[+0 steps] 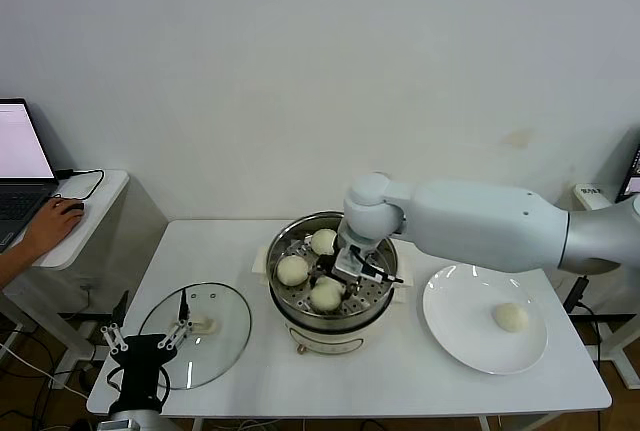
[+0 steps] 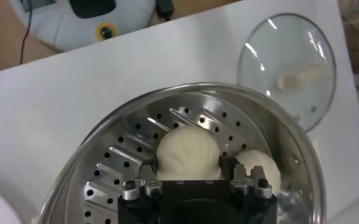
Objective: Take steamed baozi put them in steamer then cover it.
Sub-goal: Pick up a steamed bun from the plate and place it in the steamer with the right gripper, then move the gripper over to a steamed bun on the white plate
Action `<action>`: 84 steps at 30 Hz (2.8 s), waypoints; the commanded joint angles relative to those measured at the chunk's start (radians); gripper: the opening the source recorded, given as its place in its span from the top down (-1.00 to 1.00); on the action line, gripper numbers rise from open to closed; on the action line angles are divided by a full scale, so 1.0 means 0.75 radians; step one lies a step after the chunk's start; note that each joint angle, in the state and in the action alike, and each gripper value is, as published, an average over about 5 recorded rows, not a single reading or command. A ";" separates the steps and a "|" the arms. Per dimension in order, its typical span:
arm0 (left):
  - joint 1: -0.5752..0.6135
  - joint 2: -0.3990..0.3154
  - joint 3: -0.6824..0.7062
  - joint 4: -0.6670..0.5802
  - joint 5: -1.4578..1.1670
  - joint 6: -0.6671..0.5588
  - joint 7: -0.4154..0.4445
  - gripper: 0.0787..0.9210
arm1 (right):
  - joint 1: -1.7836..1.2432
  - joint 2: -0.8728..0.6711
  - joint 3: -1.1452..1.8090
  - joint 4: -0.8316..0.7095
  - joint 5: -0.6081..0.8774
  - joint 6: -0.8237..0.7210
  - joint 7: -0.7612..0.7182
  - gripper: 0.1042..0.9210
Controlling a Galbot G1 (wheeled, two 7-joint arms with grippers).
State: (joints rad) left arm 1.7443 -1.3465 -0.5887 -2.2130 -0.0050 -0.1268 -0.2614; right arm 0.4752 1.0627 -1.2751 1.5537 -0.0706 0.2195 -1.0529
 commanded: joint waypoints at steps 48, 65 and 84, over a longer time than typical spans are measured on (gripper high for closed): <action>-0.030 0.110 0.026 0.057 -0.025 0.028 0.007 -0.77 | -1.098 -0.930 1.090 -0.169 -0.215 -0.508 -0.017 -0.76; 0.004 0.081 0.006 0.032 -0.011 0.031 0.006 -0.77 | -1.182 -0.735 1.156 -0.415 -0.303 -0.448 0.029 -0.76; -0.007 0.076 0.017 0.040 -0.010 0.032 0.005 -0.77 | -1.111 -0.678 1.110 -0.460 -0.311 -0.471 0.036 -0.54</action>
State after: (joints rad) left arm 1.7386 -1.2901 -0.5775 -2.1820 -0.0131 -0.1016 -0.2573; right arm -0.3601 0.5359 -0.4463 1.2305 -0.3002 -0.1309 -1.0248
